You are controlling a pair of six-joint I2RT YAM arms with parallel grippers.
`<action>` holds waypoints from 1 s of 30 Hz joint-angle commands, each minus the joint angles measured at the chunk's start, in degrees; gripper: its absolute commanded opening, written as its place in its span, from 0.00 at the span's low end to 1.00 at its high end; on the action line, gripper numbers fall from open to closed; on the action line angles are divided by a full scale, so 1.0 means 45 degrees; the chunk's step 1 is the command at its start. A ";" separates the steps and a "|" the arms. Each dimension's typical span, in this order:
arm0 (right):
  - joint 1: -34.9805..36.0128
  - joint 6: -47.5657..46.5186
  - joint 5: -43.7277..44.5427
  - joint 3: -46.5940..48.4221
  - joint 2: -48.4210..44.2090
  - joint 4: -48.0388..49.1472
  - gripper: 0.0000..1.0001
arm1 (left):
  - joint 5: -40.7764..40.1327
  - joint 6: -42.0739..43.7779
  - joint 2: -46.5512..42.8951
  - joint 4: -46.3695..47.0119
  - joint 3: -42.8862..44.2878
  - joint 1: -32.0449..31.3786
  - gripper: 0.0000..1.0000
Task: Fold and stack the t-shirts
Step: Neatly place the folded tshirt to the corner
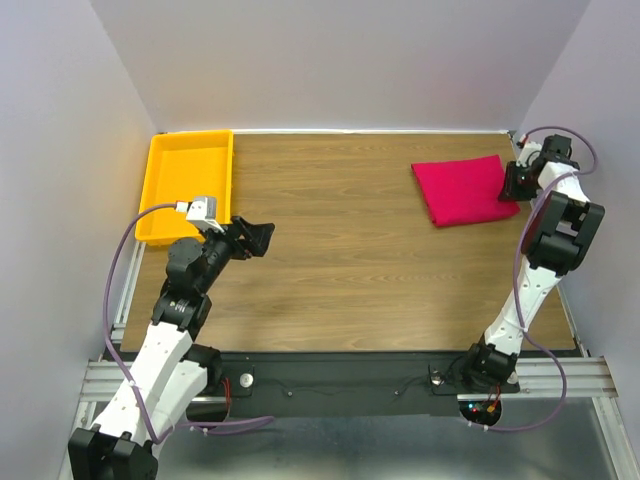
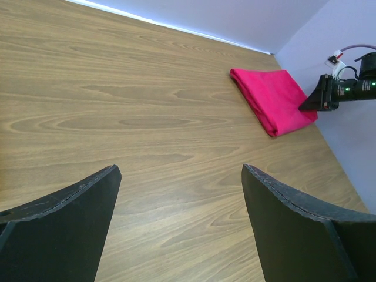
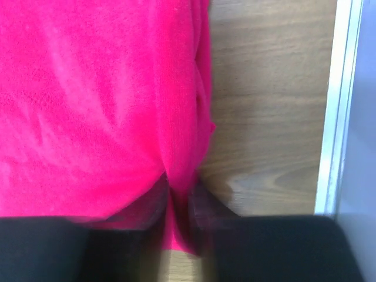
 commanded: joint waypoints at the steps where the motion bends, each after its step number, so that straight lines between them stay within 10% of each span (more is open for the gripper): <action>1: 0.0036 -0.0588 0.0547 0.0693 -0.0227 -0.0357 0.42 | 0.0239 0.0109 -0.0149 0.0792 -0.0041 0.0011 0.95; 5: 0.0036 -0.1113 0.1132 0.0868 -0.0889 -0.0357 0.62 | 0.0219 0.0499 -0.0013 0.0597 0.0193 0.0011 0.95; 24: 0.0115 -0.3638 -0.0583 -0.3387 -0.7215 -0.0749 0.66 | -0.0112 0.1594 0.0690 -0.1101 0.2359 0.0011 0.97; 28: -0.0099 -0.1455 -0.0995 -0.5181 -0.9340 0.0284 0.75 | -0.1103 0.2022 0.1003 -0.2175 0.3160 0.0011 0.98; 30: -0.0314 -0.0709 -0.0879 -0.6470 -1.0707 0.1160 1.00 | -0.2330 0.2237 0.0868 -0.2973 0.3551 0.0011 0.98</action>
